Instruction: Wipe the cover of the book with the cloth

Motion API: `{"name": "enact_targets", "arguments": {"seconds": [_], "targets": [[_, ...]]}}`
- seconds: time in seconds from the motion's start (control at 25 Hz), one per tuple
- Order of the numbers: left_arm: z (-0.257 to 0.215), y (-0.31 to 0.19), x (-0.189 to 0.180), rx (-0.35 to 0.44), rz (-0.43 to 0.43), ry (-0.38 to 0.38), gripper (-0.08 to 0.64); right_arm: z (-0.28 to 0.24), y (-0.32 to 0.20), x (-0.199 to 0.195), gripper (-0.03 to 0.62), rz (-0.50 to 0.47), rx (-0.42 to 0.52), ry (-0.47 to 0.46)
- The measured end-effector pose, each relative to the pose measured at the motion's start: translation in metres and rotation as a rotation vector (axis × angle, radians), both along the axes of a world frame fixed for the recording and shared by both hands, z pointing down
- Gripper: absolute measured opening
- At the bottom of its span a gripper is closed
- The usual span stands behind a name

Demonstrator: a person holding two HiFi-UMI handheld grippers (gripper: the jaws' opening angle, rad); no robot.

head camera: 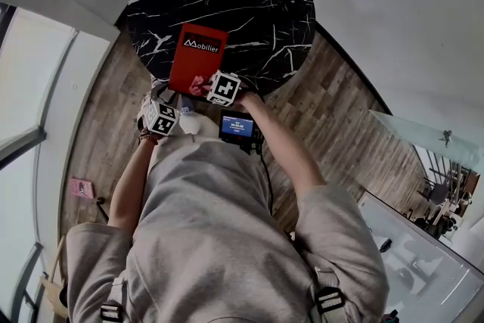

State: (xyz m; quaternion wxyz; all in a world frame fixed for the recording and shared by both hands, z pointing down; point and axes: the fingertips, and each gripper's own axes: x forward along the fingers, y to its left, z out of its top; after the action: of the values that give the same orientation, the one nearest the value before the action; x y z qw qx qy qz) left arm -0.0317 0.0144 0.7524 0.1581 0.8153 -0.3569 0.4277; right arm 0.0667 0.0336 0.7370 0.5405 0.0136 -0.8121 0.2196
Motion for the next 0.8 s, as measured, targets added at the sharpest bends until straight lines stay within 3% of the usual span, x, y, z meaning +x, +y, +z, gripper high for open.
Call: {"name": "enact_targets", "arguments": {"seconds": [0.4, 0.6, 0.68, 0.8], "targets": [[-0.002, -0.001, -0.001, 0.003, 0.000, 0.004, 0.156, -0.001, 0.015, -0.005, 0.074, -0.020, -0.118, -0.028], [-0.003, 0.002, 0.001, -0.002, 0.010, -0.001, 0.154, -0.024, 0.018, -0.010, 0.083, -0.028, -0.259, -0.161], [-0.005, 0.002, 0.001, 0.000, 0.021, -0.003, 0.156, -0.034, 0.002, -0.009, 0.083, -0.034, -0.242, -0.182], [-0.006, 0.004, 0.001, -0.001, 0.024, -0.001, 0.158, -0.042, -0.048, -0.003, 0.084, 0.017, -0.116, -0.185]]}}
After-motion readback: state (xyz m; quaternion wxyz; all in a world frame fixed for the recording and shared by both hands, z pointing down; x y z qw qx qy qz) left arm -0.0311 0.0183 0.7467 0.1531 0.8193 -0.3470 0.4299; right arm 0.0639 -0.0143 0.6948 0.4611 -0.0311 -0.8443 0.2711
